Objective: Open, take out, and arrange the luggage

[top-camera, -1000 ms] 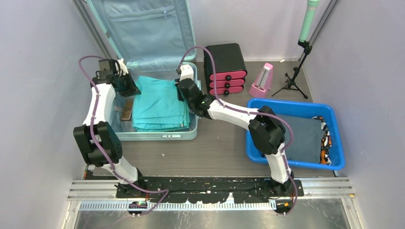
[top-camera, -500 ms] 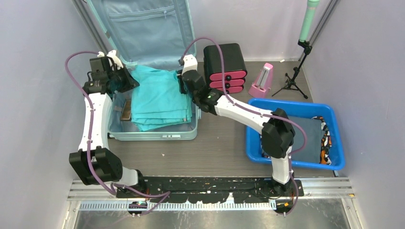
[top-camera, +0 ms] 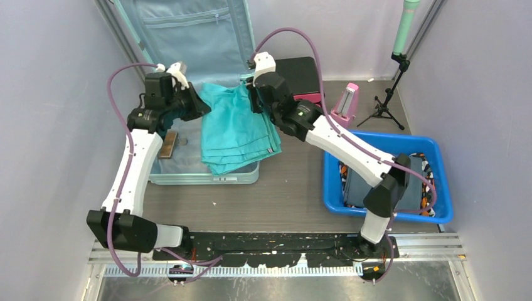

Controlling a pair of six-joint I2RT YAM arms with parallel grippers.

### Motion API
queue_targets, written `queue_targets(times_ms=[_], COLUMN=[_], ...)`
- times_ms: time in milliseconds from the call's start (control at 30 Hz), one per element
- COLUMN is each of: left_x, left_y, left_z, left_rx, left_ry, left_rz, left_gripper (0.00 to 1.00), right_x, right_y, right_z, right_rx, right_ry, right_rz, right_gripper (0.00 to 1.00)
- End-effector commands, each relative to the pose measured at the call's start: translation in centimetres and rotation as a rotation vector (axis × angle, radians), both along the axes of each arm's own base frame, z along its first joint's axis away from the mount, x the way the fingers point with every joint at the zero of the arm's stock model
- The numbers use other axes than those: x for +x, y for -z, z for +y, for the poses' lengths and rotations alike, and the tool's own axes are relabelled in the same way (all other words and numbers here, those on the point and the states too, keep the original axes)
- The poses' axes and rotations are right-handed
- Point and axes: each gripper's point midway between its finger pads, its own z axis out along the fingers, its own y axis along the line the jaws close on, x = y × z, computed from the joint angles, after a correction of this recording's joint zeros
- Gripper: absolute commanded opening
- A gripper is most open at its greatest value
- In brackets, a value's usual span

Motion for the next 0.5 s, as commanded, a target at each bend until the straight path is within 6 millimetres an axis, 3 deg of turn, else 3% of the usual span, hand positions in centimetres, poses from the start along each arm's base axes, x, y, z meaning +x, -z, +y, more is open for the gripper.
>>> queue_targets(times_ms=[0, 33, 133, 167, 267, 467], left_x=[-0.7, -0.9, -1.4, -1.7, -2.3, -3.3], left_y=[-5.0, -5.2, -5.4, -5.5, -5.4, -5.0], left_z=[-2.7, -3.4, -5.2, -6.0, -8.4, -15.0], left_rx=[-0.118, -0.14, -0.173, -0.192, -0.244, -0.269], left_ry=[-0.007, -0.006, 0.001, 0.006, 0.03, 0.126], left_rz=[-0.135, -0.138, -0.144, -0.138, -0.12, -0.111], left_gripper=[0.0, 0.0, 0.0, 0.0, 0.0, 0.0], right_x=[-2.6, -3.1, -3.9, -4.4, -5.2, -6.9], right_y=[-5.2, -5.9, -4.9, -5.5, -3.9, -3.0], right_z=[-3.8, -4.7, -7.8, -8.8, -11.9, -18.3], right_rx=[0.034, 0.04, 0.005, 0.026, -0.011, 0.009], right_ry=[0.024, 0.036, 0.096, 0.113, 0.177, 0.303], right_rz=[-0.043, -0.049, -0.01, -0.008, 0.051, 0.085], right_gripper=[0.0, 0.0, 0.0, 0.0, 0.0, 0.0])
